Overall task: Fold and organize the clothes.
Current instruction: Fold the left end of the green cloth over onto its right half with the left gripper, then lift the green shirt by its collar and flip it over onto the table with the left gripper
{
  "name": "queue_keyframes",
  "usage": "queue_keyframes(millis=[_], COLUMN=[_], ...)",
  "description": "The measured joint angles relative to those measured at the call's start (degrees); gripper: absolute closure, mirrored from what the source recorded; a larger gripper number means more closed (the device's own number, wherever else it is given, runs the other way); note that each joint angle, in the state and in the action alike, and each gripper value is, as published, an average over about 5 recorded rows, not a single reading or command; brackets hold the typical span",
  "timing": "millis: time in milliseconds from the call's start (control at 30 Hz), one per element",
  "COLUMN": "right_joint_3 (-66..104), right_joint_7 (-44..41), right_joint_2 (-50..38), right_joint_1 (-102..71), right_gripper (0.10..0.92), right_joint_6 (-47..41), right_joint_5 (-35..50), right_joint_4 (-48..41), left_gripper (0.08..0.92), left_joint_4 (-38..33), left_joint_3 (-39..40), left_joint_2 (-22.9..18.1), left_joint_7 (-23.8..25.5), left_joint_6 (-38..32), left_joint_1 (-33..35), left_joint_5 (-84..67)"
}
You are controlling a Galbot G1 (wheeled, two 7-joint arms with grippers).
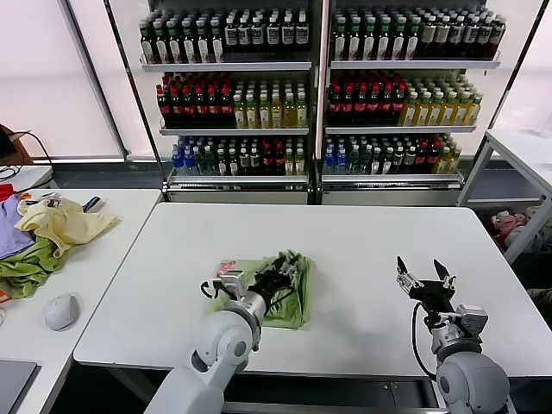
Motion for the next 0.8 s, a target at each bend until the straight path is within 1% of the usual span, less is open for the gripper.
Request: queue_keyframes(millis=[267, 367, 467, 667, 800], right_joint_3=[-0.1, -0.1, -0.1, -0.1, 0.1], right_joint_7=[-0.1, -0.1, -0.1, -0.1, -0.1], right_joint_2=[0.1, 0.2, 0.3, 0.6, 0.8], right_joint_1=[0.0, 0.0, 0.0, 0.1, -0.2], right_gripper=[0.203, 0.203, 0.203, 0.203, 0.203], right_joint_6=[0.3, 0.4, 0.4, 0.4, 0.4], right_joint_5=[-0.1, -0.1, -0.3, -0.6, -0.7], right_joint_4=[-0.3, -0.3, -0.3, -0.3, -0.3], left_gripper=[0.265, 0.202, 0.182, 0.177, 0.177], left_joint_4=[-1.3, -1.2, -0.5, 2.2, 3.5], left_joint_3=[-1.5, -3.1, -4.9, -7.2, -7.6], left_joint_2=[0.5, 1.4, 2.6, 4.9, 5.7], left_joint_7=[0.9, 0.2, -0.8, -2.9, -3.7], left_joint_6=[-2.3, -4.0, -5.3, -6.3, -5.8], left_joint_1=[2.0, 3.0, 4.0, 5.9, 7.1], left_joint_5=[-2.1, -0.8, 2.2, 10.1, 14.0])
